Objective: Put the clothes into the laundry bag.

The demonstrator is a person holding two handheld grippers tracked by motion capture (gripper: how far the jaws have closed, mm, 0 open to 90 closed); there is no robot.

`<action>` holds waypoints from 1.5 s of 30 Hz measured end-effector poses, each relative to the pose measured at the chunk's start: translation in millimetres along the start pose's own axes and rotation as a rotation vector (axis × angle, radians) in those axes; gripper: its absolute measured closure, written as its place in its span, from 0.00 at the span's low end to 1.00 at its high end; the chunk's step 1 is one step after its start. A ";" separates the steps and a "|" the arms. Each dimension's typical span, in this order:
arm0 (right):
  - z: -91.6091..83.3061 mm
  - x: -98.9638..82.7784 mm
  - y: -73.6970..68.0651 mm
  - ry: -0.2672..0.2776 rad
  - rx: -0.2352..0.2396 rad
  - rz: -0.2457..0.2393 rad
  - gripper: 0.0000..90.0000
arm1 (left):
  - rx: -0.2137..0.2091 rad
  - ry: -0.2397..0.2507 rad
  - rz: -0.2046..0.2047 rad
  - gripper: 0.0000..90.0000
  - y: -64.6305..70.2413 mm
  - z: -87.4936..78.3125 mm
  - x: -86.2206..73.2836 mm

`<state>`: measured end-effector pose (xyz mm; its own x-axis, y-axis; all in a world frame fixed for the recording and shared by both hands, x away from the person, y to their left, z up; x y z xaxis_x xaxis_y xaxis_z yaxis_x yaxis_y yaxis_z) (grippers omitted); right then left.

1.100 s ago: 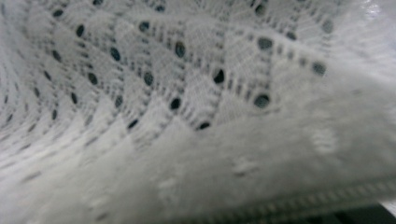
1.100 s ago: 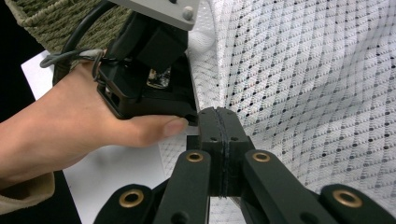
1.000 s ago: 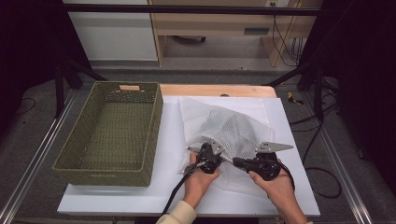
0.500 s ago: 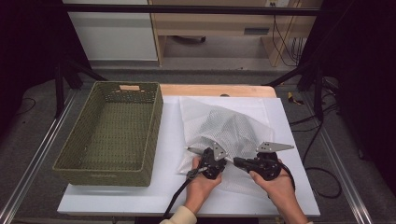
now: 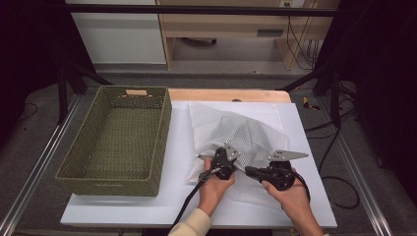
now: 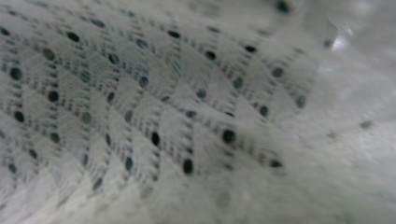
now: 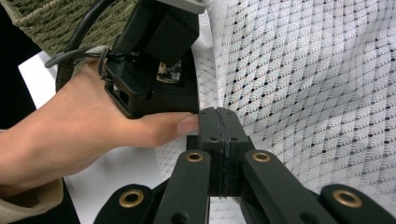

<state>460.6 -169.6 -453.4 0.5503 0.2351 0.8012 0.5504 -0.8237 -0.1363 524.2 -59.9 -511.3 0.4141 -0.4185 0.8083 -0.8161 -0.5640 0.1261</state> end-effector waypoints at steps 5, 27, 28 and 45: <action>1.3 -0.2 0.6 -0.003 -0.003 0.002 1.00 | 0.015 0.009 0.002 1.00 -2.3 3.1 1.9; 2.8 1.3 2.0 -0.001 -0.004 0.017 1.00 | 0.050 0.025 0.001 1.00 -9.6 9.4 7.6; 2.8 1.3 2.0 0.000 -0.004 0.013 1.00 | 0.051 0.026 -0.001 1.00 -9.6 9.7 7.8; 2.8 3.1 1.4 0.007 0.000 0.021 1.00 | 0.073 0.025 -0.007 1.00 -15.3 14.7 13.0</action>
<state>464.8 -168.6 -452.8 0.5576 0.2138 0.8021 0.5385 -0.8285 -0.1535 547.9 -67.1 -511.2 0.4091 -0.3970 0.8216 -0.7811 -0.6179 0.0904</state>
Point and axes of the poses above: each handheld gripper's, and its own axes: z roughly forward along the jaws, x roughly out of its top, y roughly to its right, the point moved 6 cm from there along z, roughly forward along the jaws, and after that the axes turned 14 degrees about -x, right-handed, at the moved point
